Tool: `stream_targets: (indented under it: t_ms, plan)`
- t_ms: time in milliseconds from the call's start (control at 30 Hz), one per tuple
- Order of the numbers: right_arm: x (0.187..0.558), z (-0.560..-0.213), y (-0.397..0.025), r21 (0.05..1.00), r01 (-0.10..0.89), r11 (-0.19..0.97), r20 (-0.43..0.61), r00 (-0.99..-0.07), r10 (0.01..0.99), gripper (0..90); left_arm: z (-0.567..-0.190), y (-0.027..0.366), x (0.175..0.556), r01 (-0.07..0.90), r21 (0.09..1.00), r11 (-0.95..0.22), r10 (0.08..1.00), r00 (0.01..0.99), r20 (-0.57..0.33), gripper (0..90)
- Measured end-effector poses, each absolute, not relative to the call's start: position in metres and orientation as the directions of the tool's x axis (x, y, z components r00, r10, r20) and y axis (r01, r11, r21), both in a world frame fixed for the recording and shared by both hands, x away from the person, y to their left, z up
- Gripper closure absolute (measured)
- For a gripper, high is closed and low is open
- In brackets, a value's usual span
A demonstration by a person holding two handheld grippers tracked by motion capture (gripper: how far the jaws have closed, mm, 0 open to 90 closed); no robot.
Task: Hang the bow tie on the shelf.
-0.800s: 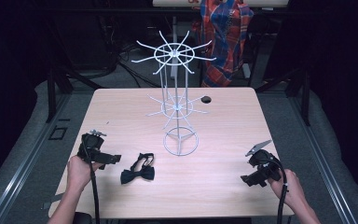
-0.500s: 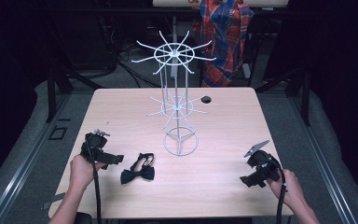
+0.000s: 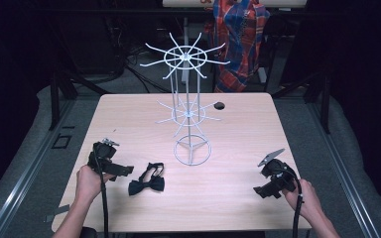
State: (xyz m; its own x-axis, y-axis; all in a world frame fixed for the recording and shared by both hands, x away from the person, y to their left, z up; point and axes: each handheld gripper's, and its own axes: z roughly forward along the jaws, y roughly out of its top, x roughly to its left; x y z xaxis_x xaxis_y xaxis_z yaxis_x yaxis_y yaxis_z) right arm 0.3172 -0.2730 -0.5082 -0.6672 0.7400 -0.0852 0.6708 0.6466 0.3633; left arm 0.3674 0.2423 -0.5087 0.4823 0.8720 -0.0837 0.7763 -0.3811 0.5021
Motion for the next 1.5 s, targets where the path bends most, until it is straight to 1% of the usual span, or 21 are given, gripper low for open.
stream_targets:
  t_ms: [167, 200, 267, 567, 767, 800, 867, 900, 1033, 1133, 1167, 1233, 1333, 1500]
  plan:
    - [0.317, -0.509, -0.274, 0.368, 0.674, 0.64, -0.071, -0.666, 0.742, 15.3, -0.509, 0.24, 0.369, 0.768, 0.503, -0.396, 0.865, 0.496, -0.077, 0.0]
    - [0.316, -0.51, -0.274, 0.385, 0.679, 0.625, -0.057, -0.659, 0.75, 15.3, -0.51, 0.238, 0.37, 0.769, 0.5, -0.4, 0.864, 0.498, -0.074, 0.0]
    - [0.317, -0.509, -0.274, 0.371, 0.674, 0.639, -0.071, -0.665, 0.743, 15.2, -0.511, 0.237, 0.371, 0.767, 0.499, -0.404, 0.862, 0.502, -0.074, 0.0]
    - [0.317, -0.51, -0.273, 0.365, 0.676, 0.64, -0.065, -0.667, 0.742, 15.3, -0.513, 0.226, 0.375, 0.757, 0.49, -0.431, 0.85, 0.523, -0.06, 0.0]
    - [0.318, -0.51, -0.273, 0.367, 0.675, 0.64, -0.068, -0.667, 0.742, 15.3, -0.515, 0.218, 0.377, 0.747, 0.486, -0.454, 0.839, 0.542, -0.051, 0.4]
    - [0.317, -0.512, -0.272, 0.382, 0.678, 0.628, -0.058, -0.661, 0.748, 15.3, -0.516, 0.215, 0.378, 0.745, 0.483, -0.46, 0.834, 0.549, -0.052, 0.4]
    - [0.318, -0.511, -0.273, 0.363, 0.676, 0.641, -0.069, -0.667, 0.742, 15.3, -0.517, 0.212, 0.38, 0.746, 0.475, -0.467, 0.831, 0.554, -0.053, 0.4]
    - [0.318, -0.512, -0.272, 0.381, 0.681, 0.626, -0.055, -0.659, 0.75, 15.3, -0.518, 0.211, 0.38, 0.745, 0.477, -0.467, 0.832, 0.553, -0.049, 0.4]
    - [0.318, -0.512, -0.272, 0.38, 0.681, 0.626, -0.055, -0.659, 0.75, 15.3, -0.519, 0.207, 0.382, 0.741, 0.474, -0.475, 0.827, 0.56, -0.047, 0.4]
    - [0.318, -0.511, -0.272, 0.368, 0.677, 0.638, -0.06, -0.667, 0.742, 15.2, -0.523, 0.202, 0.386, 0.744, 0.46, -0.485, 0.824, 0.564, -0.043, 0.4]
    - [0.317, -0.512, -0.272, 0.383, 0.679, 0.626, -0.052, -0.661, 0.749, 15.3, -0.524, 0.201, 0.387, 0.745, 0.453, -0.49, 0.823, 0.566, -0.041, 0.5]
    - [0.318, -0.511, -0.272, 0.37, 0.677, 0.637, -0.061, -0.666, 0.743, 15.3, -0.525, 0.2, 0.388, 0.746, 0.452, -0.488, 0.824, 0.565, -0.042, 0.7]
    - [0.317, -0.513, -0.272, 0.382, 0.68, 0.625, -0.053, -0.659, 0.75, 15.2, -0.529, 0.197, 0.392, 0.748, 0.439, -0.498, 0.82, 0.571, -0.042, 3.1]
    - [0.318, -0.511, -0.272, 0.367, 0.678, 0.637, -0.061, -0.666, 0.744, 15.3, -0.533, 0.191, 0.397, 0.751, 0.423, -0.507, 0.819, 0.573, -0.034, 2.4]
